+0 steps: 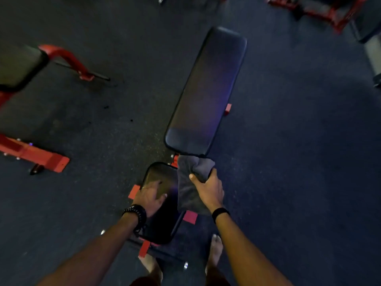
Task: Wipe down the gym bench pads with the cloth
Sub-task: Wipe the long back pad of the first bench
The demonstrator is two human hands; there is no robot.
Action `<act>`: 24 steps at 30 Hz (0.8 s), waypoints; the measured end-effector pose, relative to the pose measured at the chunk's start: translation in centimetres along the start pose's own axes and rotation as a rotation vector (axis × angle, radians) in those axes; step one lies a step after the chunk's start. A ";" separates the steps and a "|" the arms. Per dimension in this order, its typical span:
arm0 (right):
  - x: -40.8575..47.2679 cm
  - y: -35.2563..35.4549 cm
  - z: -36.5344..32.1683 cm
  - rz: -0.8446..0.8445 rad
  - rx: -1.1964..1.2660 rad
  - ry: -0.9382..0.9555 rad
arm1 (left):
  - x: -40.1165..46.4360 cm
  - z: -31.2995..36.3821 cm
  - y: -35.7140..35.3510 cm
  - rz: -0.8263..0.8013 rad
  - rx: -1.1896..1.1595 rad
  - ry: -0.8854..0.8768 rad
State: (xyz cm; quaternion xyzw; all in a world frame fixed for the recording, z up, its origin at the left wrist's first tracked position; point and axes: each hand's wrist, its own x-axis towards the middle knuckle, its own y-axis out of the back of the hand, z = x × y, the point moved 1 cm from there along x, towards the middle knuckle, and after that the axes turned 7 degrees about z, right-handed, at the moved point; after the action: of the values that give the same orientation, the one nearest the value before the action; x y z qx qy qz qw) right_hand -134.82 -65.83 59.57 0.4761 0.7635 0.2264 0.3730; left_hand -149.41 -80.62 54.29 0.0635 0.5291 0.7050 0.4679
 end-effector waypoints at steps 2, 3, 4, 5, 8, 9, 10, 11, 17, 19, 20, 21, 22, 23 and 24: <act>0.6 2.6 -0.7 0.004 0.015 0.063 | -0.4 2.9 1.6 0.063 0.012 -0.028; 1.1 3.6 -1.1 0.001 0.014 0.095 | -0.4 4.1 2.4 0.086 0.012 -0.037; 1.6 5.0 -1.4 -0.001 0.019 0.137 | -0.4 5.7 3.2 0.127 0.013 -0.047; 2.2 6.6 -1.6 -0.002 0.027 0.179 | -0.4 7.2 4.1 0.172 0.015 -0.055; 4.7 12.2 -1.3 0.007 0.053 0.285 | -0.3 12.4 5.9 0.312 -0.005 -0.058; 5.6 14.3 -0.9 0.020 0.091 0.312 | -0.2 14.2 6.3 0.344 0.001 -0.060; 6.6 16.4 -0.4 0.041 0.142 0.333 | 0.0 16.0 6.4 0.361 0.014 -0.071; 7.6 18.6 0.4 0.067 0.196 0.333 | 0.3 17.9 6.4 0.372 0.031 -0.094; 12.0 31.1 3.9 0.250 0.428 0.296 | 1.9 27.8 6.1 0.410 0.085 -0.189; 12.9 33.5 4.5 0.281 0.403 0.336 | 2.7 29.7 6.3 0.418 0.120 -0.221; 13.4 34.7 4.8 0.299 0.385 0.353 | 3.1 30.9 6.3 0.421 0.138 -0.240; 13.9 35.6 5.2 0.317 0.357 0.363 | 3.6 31.9 6.4 0.424 0.156 -0.257; 14.3 36.4 5.4 0.329 0.323 0.378 | 4.0 32.8 6.5 0.426 0.174 -0.269; 14.7 37.1 5.5 0.340 0.282 0.391 | 4.6 33.8 6.7 0.434 0.191 -0.283; 15.4 37.7 5.6 0.350 0.237 0.406 | 5.2 34.7 6.9 0.438 0.209 -0.289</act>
State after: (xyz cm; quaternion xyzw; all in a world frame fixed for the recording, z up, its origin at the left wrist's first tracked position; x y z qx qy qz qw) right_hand -113.54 -35.38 77.07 0.5860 0.7498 0.2871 0.1095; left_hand -136.09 -53.04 72.72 0.3239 0.5004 0.7147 0.3660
